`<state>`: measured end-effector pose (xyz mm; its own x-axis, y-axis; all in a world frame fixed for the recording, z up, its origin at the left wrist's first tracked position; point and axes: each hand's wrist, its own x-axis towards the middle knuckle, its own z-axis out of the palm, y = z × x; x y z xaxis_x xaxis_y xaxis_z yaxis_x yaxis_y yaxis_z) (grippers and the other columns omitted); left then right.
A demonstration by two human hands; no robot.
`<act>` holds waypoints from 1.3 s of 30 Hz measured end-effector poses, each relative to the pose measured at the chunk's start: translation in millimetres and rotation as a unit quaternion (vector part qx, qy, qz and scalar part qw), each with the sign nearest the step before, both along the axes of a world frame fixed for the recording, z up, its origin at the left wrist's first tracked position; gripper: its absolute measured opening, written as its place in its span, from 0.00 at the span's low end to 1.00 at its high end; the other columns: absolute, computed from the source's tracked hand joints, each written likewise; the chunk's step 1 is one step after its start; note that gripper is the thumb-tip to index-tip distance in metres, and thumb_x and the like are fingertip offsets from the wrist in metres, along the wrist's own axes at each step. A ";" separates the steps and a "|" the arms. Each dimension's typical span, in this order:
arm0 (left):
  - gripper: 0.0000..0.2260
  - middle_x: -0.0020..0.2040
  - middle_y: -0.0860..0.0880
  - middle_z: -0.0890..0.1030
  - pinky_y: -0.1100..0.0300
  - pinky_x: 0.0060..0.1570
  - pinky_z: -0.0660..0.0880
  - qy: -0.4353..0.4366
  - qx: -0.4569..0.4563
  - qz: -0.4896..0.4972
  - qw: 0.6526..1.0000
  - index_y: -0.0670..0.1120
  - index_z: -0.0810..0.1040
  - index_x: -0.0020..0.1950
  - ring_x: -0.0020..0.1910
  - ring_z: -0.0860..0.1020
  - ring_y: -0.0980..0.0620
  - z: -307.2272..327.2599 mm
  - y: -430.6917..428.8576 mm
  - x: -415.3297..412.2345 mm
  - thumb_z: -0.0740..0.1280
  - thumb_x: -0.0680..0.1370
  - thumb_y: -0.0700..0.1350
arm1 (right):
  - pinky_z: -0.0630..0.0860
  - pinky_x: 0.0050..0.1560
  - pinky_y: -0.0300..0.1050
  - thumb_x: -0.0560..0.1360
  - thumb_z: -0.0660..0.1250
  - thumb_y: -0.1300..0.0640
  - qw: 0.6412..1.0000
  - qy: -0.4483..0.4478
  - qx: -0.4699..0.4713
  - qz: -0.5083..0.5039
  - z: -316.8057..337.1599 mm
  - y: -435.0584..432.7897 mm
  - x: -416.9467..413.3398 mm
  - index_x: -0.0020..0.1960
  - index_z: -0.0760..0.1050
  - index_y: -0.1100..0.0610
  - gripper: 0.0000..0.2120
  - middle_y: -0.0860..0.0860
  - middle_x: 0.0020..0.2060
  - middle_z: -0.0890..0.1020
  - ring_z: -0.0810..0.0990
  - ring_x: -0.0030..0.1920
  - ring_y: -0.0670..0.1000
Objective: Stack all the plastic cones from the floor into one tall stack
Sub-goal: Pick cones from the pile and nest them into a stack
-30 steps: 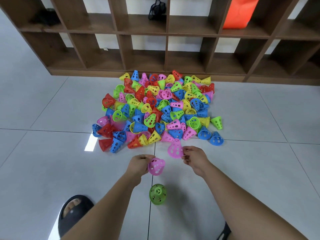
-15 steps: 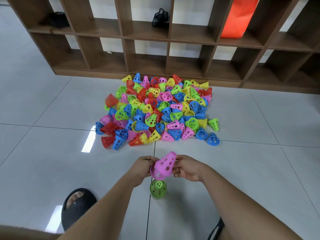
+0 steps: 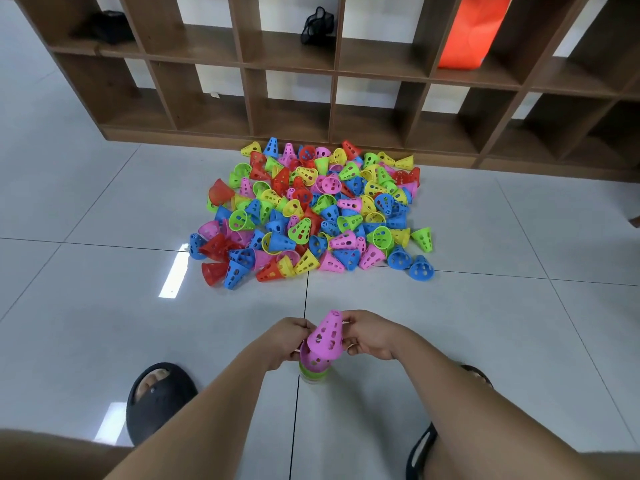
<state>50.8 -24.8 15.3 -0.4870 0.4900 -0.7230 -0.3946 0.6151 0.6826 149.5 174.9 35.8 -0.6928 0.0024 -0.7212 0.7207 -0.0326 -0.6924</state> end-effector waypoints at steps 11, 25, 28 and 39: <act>0.12 0.58 0.45 0.85 0.51 0.49 0.81 -0.061 -0.029 0.052 0.996 0.44 0.80 0.61 0.55 0.83 0.46 -28.8 -33.1 12.8 0.68 0.84 0.50 | 0.76 0.38 0.43 0.80 0.70 0.58 0.991 0.003 0.133 0.010 -26.5 -31.5 13.4 0.55 0.81 0.57 0.05 0.51 0.45 0.85 0.84 0.41 0.49; 0.24 0.63 0.41 0.83 0.52 0.58 0.80 -0.146 -0.003 0.171 0.974 0.47 0.83 0.63 0.57 0.81 0.43 -53.8 -23.8 53.8 0.61 0.84 0.65 | 0.85 0.50 0.51 0.83 0.56 0.32 0.967 -0.141 -0.056 -0.203 -45.9 -87.1 43.6 0.65 0.76 0.50 0.25 0.51 0.58 0.78 0.84 0.53 0.60; 0.24 0.61 0.44 0.86 0.55 0.55 0.77 -0.140 0.003 0.179 0.974 0.47 0.84 0.64 0.54 0.80 0.48 -50.0 -18.2 59.8 0.60 0.85 0.64 | 0.82 0.49 0.50 0.83 0.57 0.33 0.961 -0.135 -0.079 -0.226 -52.9 -87.1 41.6 0.64 0.79 0.52 0.27 0.53 0.56 0.81 0.80 0.50 0.58; 0.24 0.59 0.46 0.83 0.54 0.48 0.80 -0.088 -0.064 0.184 0.977 0.50 0.82 0.60 0.55 0.80 0.47 -75.1 54.5 16.7 0.60 0.80 0.67 | 0.82 0.45 0.48 0.85 0.59 0.39 0.941 -0.109 -0.081 -0.311 -66.8 -45.3 0.6 0.61 0.83 0.56 0.23 0.59 0.51 0.88 0.85 0.48 0.58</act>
<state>67.5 29.7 -59.8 -0.4754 0.2058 -0.8553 -0.7097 0.4849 0.5111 150.0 129.7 -31.0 -0.4289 0.2359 -0.8720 0.6523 -0.5869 -0.4796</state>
